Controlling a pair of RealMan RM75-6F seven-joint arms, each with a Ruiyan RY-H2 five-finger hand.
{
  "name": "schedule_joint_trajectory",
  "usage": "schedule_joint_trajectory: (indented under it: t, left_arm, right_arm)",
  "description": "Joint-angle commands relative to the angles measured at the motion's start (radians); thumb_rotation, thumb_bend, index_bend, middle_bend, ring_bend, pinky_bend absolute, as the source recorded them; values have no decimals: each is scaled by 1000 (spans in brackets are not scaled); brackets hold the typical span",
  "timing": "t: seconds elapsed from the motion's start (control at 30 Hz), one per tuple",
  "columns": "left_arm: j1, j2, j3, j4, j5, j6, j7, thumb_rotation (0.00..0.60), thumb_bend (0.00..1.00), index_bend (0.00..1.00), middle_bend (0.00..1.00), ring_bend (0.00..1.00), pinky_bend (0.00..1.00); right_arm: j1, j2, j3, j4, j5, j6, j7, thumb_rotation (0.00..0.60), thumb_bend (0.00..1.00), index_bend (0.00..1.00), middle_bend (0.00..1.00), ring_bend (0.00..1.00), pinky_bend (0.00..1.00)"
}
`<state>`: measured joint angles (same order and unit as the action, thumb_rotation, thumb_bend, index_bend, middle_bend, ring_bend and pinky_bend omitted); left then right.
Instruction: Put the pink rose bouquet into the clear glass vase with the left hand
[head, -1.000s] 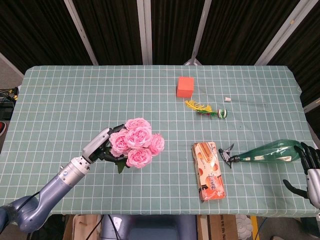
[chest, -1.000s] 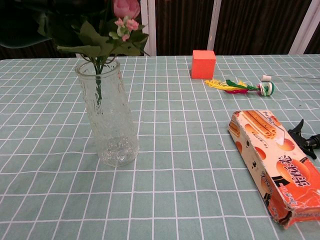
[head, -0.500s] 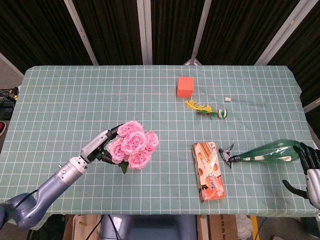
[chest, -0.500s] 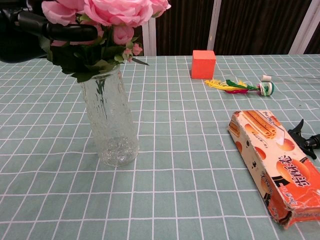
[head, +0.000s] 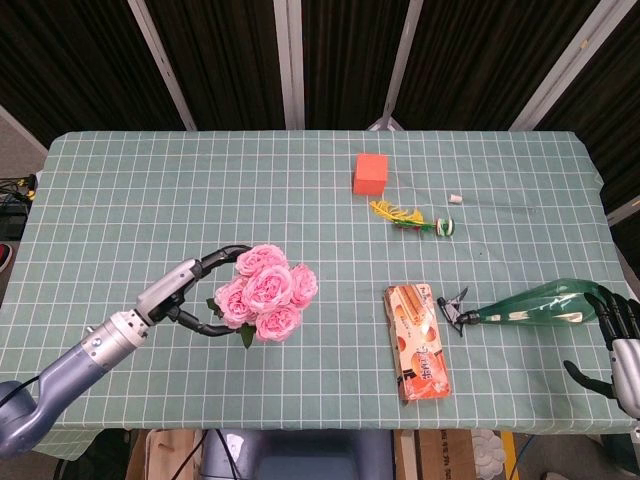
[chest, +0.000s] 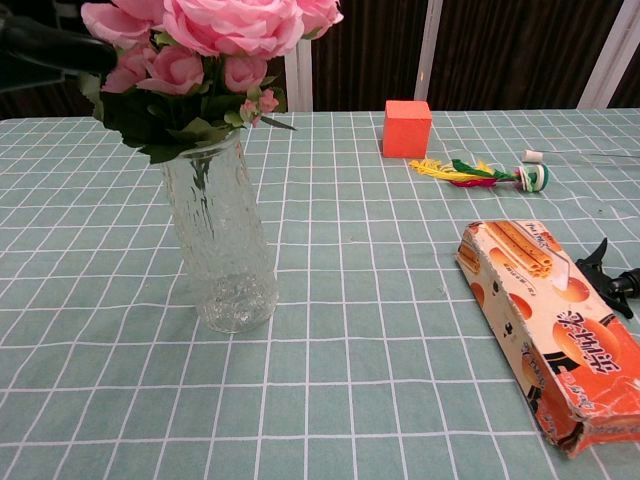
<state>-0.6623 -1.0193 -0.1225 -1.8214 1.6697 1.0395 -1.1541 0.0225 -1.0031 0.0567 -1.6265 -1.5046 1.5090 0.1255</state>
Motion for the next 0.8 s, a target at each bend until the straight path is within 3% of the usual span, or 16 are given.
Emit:
schedule_joint_trajectory:
  t: [0.03, 0.13, 0.3, 0.37, 0.43, 0.63, 0.8]
  left_arm:
    - [38, 72, 26, -1, 35, 62, -21, 600, 164, 148, 76, 0, 69]
    - [85, 125, 35, -3, 42, 130, 63, 600, 163, 149, 84, 0, 73]
    - [229, 130, 26, 7, -61, 298, 545, 600, 175, 159, 91, 1, 78]
    - [321, 69, 39, -4, -109, 412, 857, 600, 185, 164, 94, 3, 84]
    - [380, 15, 64, 7, -121, 477, 998, 600, 187, 167, 95, 4, 88]
    - [503, -93, 107, 118, -144, 601, 1106, 600, 187, 169, 97, 4, 88]
    - [541, -161, 112, 198, -169, 615, 1140, 600, 194, 166, 97, 4, 89]
  right_arm:
    - [-2, 3, -1, 1, -7, 6, 10, 600, 209, 110, 46, 29, 0]
    - [-5, 4, 0, 3, -9, 15, 15, 600, 209, 110, 46, 29, 0]
    - [-9, 5, -4, 1, -19, 23, 14, 600, 209, 110, 46, 28, 0]
    - [-8, 4, -4, 0, -22, 23, 13, 600, 209, 110, 46, 29, 0]
    - [-7, 3, -5, 1, -23, 20, 13, 600, 209, 110, 46, 29, 0]
    - [-3, 0, -4, -1, -20, 14, 5, 600, 209, 110, 46, 29, 0]
    - [-2, -5, -6, -1, -26, 14, -5, 600, 209, 110, 46, 29, 0]
